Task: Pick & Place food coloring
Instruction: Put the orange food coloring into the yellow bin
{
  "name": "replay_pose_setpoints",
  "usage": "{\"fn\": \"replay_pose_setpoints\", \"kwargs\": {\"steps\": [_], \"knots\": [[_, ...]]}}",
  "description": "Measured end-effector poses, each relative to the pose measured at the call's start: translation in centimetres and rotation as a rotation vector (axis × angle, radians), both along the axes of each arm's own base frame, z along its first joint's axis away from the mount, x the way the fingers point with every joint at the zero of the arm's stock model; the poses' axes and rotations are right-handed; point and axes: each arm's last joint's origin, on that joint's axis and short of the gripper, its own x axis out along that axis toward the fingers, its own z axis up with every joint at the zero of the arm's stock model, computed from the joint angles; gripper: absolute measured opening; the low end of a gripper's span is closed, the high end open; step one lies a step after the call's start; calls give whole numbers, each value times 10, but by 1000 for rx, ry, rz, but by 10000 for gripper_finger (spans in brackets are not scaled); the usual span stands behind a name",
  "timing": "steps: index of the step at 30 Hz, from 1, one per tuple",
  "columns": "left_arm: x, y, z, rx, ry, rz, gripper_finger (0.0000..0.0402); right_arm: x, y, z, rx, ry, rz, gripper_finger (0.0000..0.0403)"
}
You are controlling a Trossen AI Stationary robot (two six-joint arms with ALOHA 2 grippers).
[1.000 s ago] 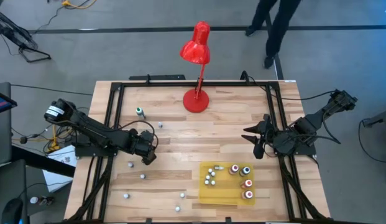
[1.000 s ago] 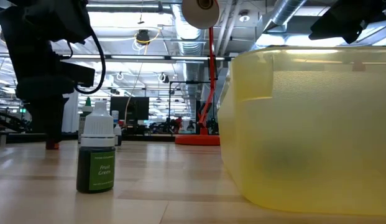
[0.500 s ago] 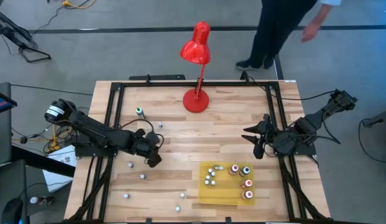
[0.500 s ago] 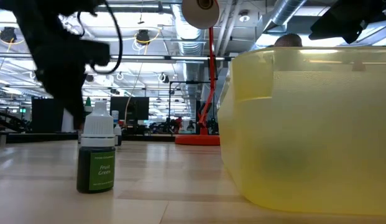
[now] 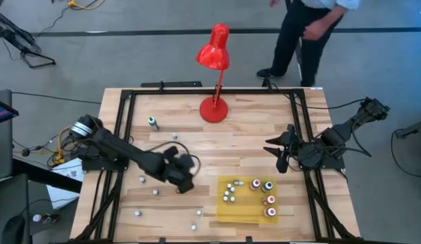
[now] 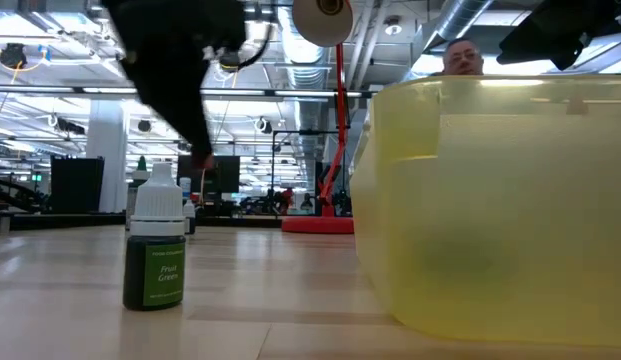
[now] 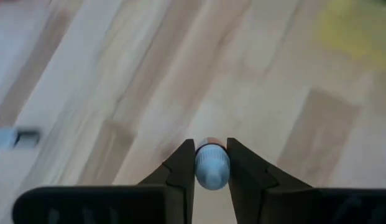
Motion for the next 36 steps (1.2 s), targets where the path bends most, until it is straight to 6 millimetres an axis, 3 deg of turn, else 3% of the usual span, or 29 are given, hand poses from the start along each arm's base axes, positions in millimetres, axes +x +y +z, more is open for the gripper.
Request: {"fn": "replay_pose_setpoints", "kwargs": {"steps": [8,22,31,36], "knots": [[56,-44,23,38,-40,-164,59,0,0,0,0,0,0,129],[122,-118,22,47,-92,-334,59,0,0,0,0,-1,0,129],[148,-138,-10,-27,-50,-383,59,0,0,0,0,0,0,129],[152,-139,-14,-57,-38,-402,59,0,0,0,0,-1,0,129]]}}
